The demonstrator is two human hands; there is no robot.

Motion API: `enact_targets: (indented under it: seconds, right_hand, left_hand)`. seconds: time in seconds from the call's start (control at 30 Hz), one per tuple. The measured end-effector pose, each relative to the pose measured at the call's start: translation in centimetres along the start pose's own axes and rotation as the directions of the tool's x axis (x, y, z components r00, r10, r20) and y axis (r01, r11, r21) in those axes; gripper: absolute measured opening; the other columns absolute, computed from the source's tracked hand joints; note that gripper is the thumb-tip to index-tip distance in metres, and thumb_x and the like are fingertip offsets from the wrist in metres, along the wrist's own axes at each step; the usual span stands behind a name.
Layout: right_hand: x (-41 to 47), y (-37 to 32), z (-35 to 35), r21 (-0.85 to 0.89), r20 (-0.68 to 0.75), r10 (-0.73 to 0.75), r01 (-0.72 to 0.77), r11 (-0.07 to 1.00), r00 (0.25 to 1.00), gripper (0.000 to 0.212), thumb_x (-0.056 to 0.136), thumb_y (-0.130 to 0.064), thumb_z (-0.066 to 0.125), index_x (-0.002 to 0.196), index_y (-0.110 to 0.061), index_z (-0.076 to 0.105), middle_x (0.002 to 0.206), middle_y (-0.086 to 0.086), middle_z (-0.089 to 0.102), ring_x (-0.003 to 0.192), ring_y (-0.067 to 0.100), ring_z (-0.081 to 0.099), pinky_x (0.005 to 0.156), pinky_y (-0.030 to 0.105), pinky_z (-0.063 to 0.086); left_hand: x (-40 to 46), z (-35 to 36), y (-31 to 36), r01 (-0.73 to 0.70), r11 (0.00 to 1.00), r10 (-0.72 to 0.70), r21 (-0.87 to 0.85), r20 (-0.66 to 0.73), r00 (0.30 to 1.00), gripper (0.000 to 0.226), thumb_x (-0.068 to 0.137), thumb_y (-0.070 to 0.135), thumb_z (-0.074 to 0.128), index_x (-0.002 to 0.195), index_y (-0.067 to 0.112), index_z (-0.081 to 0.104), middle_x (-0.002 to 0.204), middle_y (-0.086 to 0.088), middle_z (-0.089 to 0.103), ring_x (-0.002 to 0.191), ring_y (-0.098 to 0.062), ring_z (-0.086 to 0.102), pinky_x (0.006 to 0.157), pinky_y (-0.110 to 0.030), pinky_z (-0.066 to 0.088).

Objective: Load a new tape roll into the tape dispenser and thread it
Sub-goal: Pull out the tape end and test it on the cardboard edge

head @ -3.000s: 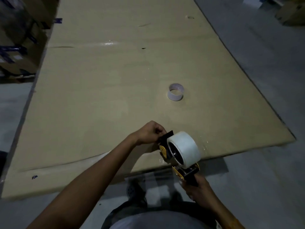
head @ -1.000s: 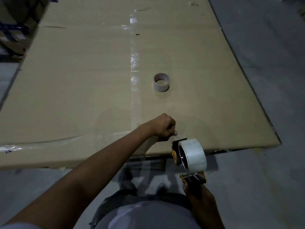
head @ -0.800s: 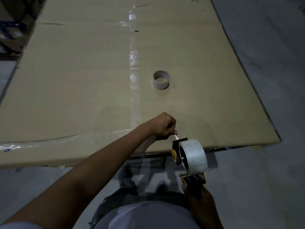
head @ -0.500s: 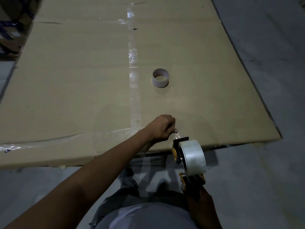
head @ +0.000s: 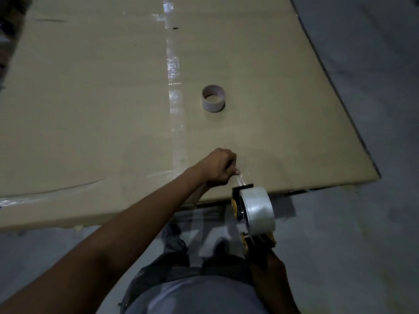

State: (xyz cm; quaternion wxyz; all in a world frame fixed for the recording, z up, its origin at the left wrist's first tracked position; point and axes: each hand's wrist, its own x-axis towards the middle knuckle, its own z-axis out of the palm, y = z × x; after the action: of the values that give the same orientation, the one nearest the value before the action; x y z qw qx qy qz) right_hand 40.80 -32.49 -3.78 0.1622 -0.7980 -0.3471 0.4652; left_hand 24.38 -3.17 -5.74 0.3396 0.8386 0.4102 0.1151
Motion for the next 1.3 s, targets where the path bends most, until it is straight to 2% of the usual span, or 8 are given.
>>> enact_targets:
  seconds: [0.27, 0.37, 0.57, 0.7, 0.8, 0.93, 1.1, 1.3]
  right_hand:
    - [-0.4, -0.3, -0.4, -0.003, 0.034, 0.040, -0.040, 0.999, 0.999, 0.025, 0.100, -0.036, 0.072, 0.124, -0.035, 0.066, 0.098, -0.010, 0.069, 0.103, 0.022, 0.071, 0.085, 0.031, 0.056]
    - [-0.5, -0.2, -0.4, -0.058, 0.031, 0.059, -0.057, 0.997, 0.998, 0.037, 0.098, -0.037, 0.074, 0.131, -0.022, 0.068, 0.105, 0.007, 0.075, 0.099, 0.029, 0.071, 0.077, 0.029, 0.053]
    - [-0.4, -1.3, -0.2, -0.030, 0.011, 0.078, -0.077, 0.997, 0.997, 0.039, 0.098, -0.046, 0.070, 0.124, -0.016, 0.070, 0.102, 0.007, 0.072, 0.094, 0.026, 0.067, 0.082, 0.030, 0.049]
    - [-0.1, -1.8, 0.1, -0.015, -0.004, 0.108, -0.108, 0.994, 0.994, 0.042, 0.098, -0.043, 0.072, 0.125, -0.011, 0.074, 0.117, 0.018, 0.077, 0.113, 0.036, 0.070, 0.083, 0.028, 0.044]
    - [0.0, -2.1, 0.0, -0.030, -0.006, 0.111, -0.111, 0.993, 0.994, 0.038, 0.097, -0.043, 0.073, 0.118, -0.011, 0.077, 0.112, 0.018, 0.077, 0.112, 0.037, 0.070, 0.080, 0.029, 0.045]
    - [0.3, -1.6, 0.1, -0.031, 0.010, 0.110, -0.110, 0.993, 0.994, 0.020, 0.097, -0.042, 0.074, 0.092, -0.023, 0.071, 0.103, 0.015, 0.078, 0.103, 0.036, 0.071, 0.081, 0.034, 0.051]
    - [1.3, -0.6, 0.5, -0.060, 0.016, 0.097, -0.095, 0.994, 0.995, 0.028, 0.098, -0.042, 0.072, 0.077, -0.027, 0.062, 0.098, 0.016, 0.076, 0.095, 0.036, 0.070, 0.080, 0.035, 0.051]
    - [2.1, -0.3, 0.9, -0.072, 0.023, 0.106, -0.104, 0.992, 0.994, 0.032, 0.101, -0.037, 0.069, 0.075, -0.020, 0.061, 0.083, 0.004, 0.068, 0.071, 0.015, 0.057, 0.059, 0.027, 0.040]
  left_hand:
    - [-0.3, -0.1, 0.1, -0.002, 1.000, 0.001, -0.017, -0.028, 1.000, 0.026, 0.090, 0.028, 0.074, 0.077, 0.008, 0.064, 0.078, -0.008, 0.070, 0.070, -0.030, 0.064, 0.067, -0.039, 0.054]
    - [-0.4, 0.1, 0.2, -0.005, 1.000, 0.005, -0.007, -0.031, 1.000, 0.023, 0.091, 0.023, 0.074, 0.078, 0.007, 0.064, 0.080, -0.011, 0.069, 0.071, -0.031, 0.063, 0.068, -0.039, 0.053]
    - [-0.8, 0.2, 0.8, 0.007, 0.999, -0.010, -0.040, -0.076, 0.997, 0.038, 0.085, 0.026, 0.085, 0.106, 0.011, 0.057, 0.100, -0.006, 0.056, 0.081, -0.028, 0.055, 0.076, -0.043, 0.053]
    - [-2.5, 1.3, 1.3, -0.178, 0.976, 0.202, 0.129, -0.205, 0.958, 0.018, 0.099, 0.026, 0.071, 0.112, 0.015, 0.063, 0.122, -0.008, 0.051, 0.095, -0.024, 0.055, 0.078, -0.035, 0.053]
    - [-3.1, 2.4, 0.9, -0.371, 0.895, 0.411, 0.246, -0.137, 0.901, 0.019, 0.109, 0.023, 0.059, 0.106, 0.013, 0.075, 0.114, -0.009, 0.065, 0.100, -0.027, 0.059, 0.077, -0.041, 0.052]
    - [-2.9, 2.2, 0.3, -0.359, 0.911, 0.391, 0.204, -0.144, 0.909, 0.019, 0.107, 0.023, 0.063, 0.111, 0.014, 0.079, 0.105, -0.006, 0.069, 0.098, -0.026, 0.063, 0.070, -0.042, 0.055]
    - [-3.2, 2.2, 0.8, -0.322, 0.931, 0.349, 0.173, -0.158, 0.924, 0.015, 0.105, 0.017, 0.066, 0.109, 0.013, 0.080, 0.097, -0.005, 0.066, 0.093, -0.025, 0.061, 0.067, -0.043, 0.055]
    - [-3.2, 2.0, 1.0, -0.307, 0.936, 0.334, 0.173, -0.163, 0.928, 0.016, 0.103, 0.017, 0.066, 0.109, 0.014, 0.081, 0.096, -0.005, 0.067, 0.095, -0.023, 0.060, 0.066, -0.041, 0.056]
